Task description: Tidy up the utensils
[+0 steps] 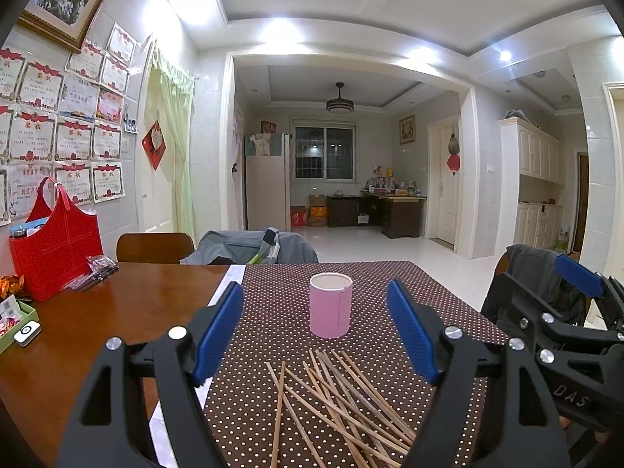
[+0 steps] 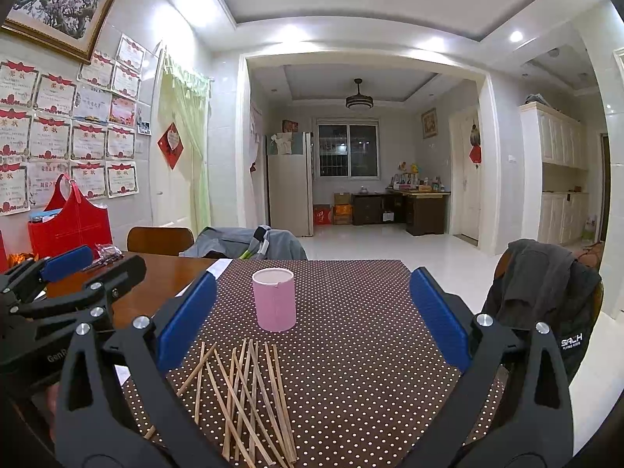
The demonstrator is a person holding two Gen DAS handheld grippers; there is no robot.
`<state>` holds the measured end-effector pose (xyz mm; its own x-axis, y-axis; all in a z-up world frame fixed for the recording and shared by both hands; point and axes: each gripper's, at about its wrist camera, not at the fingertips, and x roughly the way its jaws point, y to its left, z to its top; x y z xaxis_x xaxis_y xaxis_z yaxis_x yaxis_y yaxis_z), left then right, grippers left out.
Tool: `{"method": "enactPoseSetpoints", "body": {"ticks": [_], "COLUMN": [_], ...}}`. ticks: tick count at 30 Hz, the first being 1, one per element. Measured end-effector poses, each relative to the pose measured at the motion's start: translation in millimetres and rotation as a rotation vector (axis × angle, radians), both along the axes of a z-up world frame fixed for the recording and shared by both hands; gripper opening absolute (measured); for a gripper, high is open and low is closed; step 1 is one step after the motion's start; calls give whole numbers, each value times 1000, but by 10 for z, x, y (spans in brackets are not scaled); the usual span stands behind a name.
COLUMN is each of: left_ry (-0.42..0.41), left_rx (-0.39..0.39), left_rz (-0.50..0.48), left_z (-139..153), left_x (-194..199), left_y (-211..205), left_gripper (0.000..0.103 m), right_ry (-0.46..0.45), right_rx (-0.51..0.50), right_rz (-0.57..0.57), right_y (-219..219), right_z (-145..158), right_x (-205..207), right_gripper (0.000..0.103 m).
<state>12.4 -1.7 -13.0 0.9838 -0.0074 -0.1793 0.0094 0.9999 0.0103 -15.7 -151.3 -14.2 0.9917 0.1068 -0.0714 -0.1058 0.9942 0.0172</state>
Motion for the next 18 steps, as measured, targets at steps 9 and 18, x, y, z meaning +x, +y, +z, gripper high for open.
{"method": "enactPoseSetpoints", "body": {"ticks": [9, 18], "left_ry": [4, 13], "left_rx": [-3, -4], "left_rz": [1, 1], "left_z": [11, 6], "left_x": [11, 22], "left_y": [28, 32], "left_gripper": [75, 75], "right_ry": [6, 10], "right_rx": [2, 5], "right_rz": [2, 2], "right_y": [14, 26], "right_z": [10, 4], "right_x": [12, 23], "right_gripper": [97, 97]}}
